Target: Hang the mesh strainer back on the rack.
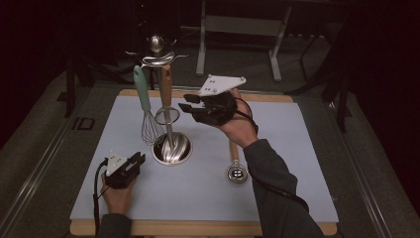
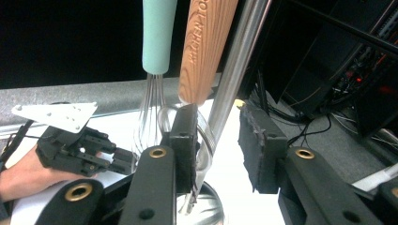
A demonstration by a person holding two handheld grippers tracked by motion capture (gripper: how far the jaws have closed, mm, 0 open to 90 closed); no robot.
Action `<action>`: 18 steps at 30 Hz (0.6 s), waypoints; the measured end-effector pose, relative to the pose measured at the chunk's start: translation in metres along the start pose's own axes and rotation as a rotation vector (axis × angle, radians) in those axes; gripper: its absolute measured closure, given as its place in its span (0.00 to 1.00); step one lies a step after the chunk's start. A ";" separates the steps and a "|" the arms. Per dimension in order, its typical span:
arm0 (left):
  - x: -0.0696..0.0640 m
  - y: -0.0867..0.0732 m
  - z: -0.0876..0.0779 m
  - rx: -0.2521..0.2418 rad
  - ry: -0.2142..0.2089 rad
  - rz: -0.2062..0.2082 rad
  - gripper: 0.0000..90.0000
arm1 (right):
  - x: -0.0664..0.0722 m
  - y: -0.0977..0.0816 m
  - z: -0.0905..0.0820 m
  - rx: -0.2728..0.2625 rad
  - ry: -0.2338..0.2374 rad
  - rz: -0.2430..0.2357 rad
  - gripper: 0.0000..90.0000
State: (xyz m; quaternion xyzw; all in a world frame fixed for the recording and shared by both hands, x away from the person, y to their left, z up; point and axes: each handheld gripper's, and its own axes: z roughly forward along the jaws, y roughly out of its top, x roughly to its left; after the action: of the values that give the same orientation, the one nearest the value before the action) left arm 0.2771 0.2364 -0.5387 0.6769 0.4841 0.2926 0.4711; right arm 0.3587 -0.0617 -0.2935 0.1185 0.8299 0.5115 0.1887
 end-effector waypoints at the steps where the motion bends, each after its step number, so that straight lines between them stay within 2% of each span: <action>1: 0.000 0.000 0.000 -0.002 0.001 -0.003 0.83 | 0.000 0.000 -0.001 0.000 0.001 -0.004 0.75; 4: 0.000 0.000 0.000 0.000 0.001 -0.003 0.83 | -0.001 -0.002 -0.004 0.010 0.008 -0.010 0.80; 18: 0.000 0.000 0.000 -0.001 0.002 -0.006 0.83 | -0.006 -0.012 -0.009 0.054 0.009 -0.023 0.82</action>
State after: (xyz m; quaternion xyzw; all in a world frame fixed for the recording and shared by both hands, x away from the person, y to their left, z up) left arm 0.2774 0.2364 -0.5388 0.6751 0.4863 0.2919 0.4717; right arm 0.3603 -0.0772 -0.2996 0.1115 0.8455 0.4873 0.1876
